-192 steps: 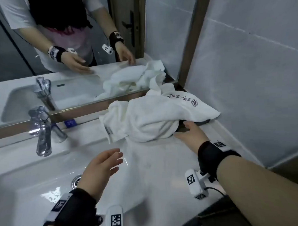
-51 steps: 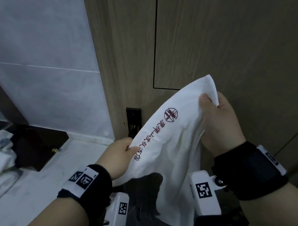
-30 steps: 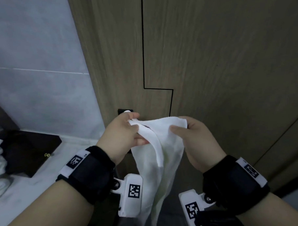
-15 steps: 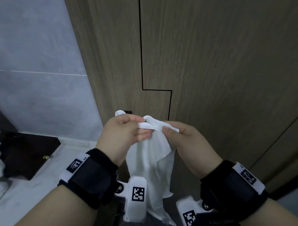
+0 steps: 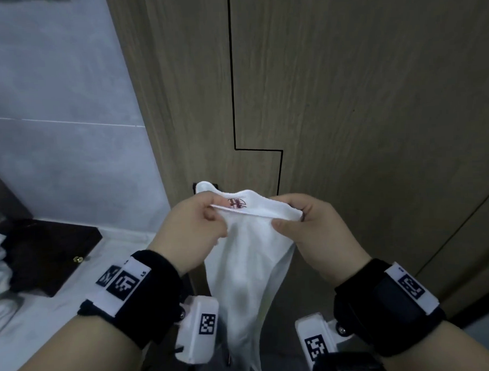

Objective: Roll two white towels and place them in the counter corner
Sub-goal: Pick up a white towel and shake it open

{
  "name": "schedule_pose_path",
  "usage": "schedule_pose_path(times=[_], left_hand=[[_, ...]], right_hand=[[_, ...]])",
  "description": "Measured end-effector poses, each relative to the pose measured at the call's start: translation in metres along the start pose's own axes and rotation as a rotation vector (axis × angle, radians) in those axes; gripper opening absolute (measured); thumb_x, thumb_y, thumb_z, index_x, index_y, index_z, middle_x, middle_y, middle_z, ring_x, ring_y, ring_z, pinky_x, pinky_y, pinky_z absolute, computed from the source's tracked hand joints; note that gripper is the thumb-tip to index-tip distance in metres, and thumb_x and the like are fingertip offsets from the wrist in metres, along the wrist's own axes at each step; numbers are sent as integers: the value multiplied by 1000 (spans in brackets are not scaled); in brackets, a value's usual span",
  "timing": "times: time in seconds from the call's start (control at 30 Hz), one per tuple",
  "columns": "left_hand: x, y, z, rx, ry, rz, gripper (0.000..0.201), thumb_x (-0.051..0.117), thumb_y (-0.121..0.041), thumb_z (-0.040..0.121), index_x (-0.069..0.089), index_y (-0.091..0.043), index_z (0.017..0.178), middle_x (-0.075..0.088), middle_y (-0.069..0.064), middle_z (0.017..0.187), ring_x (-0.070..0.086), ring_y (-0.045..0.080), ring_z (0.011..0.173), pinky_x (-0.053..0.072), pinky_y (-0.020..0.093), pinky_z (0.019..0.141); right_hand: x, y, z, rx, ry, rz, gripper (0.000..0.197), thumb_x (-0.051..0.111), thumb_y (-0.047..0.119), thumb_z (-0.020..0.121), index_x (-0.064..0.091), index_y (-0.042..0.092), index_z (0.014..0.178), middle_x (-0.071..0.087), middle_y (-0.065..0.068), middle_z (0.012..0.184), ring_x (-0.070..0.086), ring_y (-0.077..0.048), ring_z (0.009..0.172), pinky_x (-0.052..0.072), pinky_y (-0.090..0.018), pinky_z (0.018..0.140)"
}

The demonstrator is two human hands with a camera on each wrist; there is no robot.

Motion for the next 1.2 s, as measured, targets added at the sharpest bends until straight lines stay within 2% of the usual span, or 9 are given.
schedule_pose_path(times=[0.07,0.2,0.37,0.53,0.73,0.8,0.93,1.1,1.2], left_hand=[[-7,6,3,31,30,230,23,66,-1,77,72,-23,75,59,-3,60,53,8,54,40,15,52],[-16,18,8,16,73,337,20,73,-14,84,68,-19,66,65,-2,80,58,12,70,37,16,59],[-27,21,10,-20,35,144,19,74,-17,85,68,-2,76,71,14,82,64,23,76,47,31,75],[-34,11,11,11,-23,3,28,80,-27,72,62,-8,64,59,7,66,55,19,67,45,38,72],[-36,-2,10,58,-96,-130,38,79,-31,64,58,1,66,57,20,67,55,23,64,44,40,66],[-35,-8,11,88,-106,-129,40,78,-30,65,56,3,67,54,13,65,51,19,62,40,37,63],[-39,-16,12,132,-121,-77,32,79,-30,62,63,-2,66,57,7,62,52,15,59,41,33,61],[-50,-18,11,173,-131,68,32,86,-38,59,67,-12,62,60,11,60,52,14,57,42,32,60],[-56,-16,9,181,-155,142,28,92,-33,62,70,-16,62,66,9,63,55,10,55,44,29,58]], right_hand=[[-4,2,2,-26,11,14,27,63,3,78,73,19,98,75,-2,97,70,-19,90,53,-31,75],[-9,5,5,-52,46,99,51,63,-10,81,69,31,111,71,2,106,69,-16,96,54,-27,76],[-13,4,5,-14,-4,-19,33,63,-8,84,76,21,92,74,2,104,68,-16,98,55,-30,82],[-18,6,3,86,31,-89,20,79,2,75,75,17,88,73,-9,99,69,-20,86,57,-37,79],[-20,9,-3,96,145,-138,29,89,16,63,74,21,87,70,-19,100,64,-42,96,52,-55,89],[-19,8,-2,88,171,-201,25,88,17,64,73,22,83,70,-15,97,65,-38,93,54,-50,86],[-22,3,0,76,144,-342,15,85,22,70,70,25,74,65,11,71,57,1,63,45,-12,60],[-28,3,5,86,81,-321,8,77,21,80,69,19,77,65,-8,78,57,-9,71,46,-27,70],[-26,6,7,73,27,-279,11,73,15,83,66,15,75,61,1,71,57,-10,64,50,-23,59]])
Point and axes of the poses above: each hand's wrist, its own z-axis towards the middle knuckle, its own x-axis out of the palm, y = z × x, the point moved 3 cm from there along z, towards the middle knuckle
